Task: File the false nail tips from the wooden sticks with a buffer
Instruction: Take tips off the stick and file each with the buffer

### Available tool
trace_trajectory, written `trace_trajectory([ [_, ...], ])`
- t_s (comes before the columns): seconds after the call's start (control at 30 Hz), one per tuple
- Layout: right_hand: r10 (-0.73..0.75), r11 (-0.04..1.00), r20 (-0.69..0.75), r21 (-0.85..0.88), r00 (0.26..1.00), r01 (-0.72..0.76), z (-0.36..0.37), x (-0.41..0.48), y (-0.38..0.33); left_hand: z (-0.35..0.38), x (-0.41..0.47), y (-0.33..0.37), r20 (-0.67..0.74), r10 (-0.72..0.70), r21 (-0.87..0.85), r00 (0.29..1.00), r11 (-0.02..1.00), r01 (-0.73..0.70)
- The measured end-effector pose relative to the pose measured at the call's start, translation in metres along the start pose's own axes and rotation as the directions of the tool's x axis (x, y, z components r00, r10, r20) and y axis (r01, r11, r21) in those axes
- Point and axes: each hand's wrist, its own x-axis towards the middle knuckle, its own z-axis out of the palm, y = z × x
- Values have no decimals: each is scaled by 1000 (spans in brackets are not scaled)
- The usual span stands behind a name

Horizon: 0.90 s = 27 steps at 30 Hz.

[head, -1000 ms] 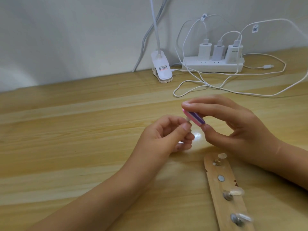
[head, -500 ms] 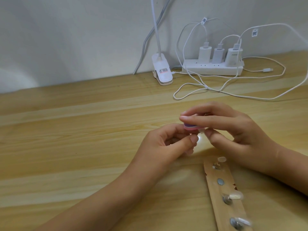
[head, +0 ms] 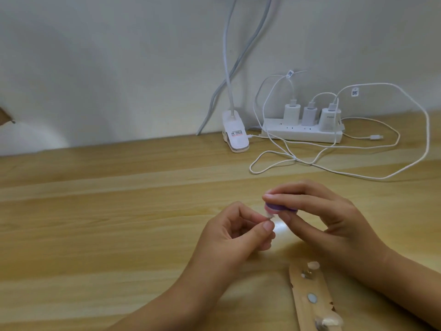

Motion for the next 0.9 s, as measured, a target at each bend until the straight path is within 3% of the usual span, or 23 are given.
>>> trace_trajectory([
  [0.43,47,995,24,92,999,-49,1,3,-1,0,1,0,3,-3,-37,1000,999,3],
  [0.9,-113,990,4,-83,994,113,1,4,-2,1,3,2,-35,9,-78,999,997,-12],
])
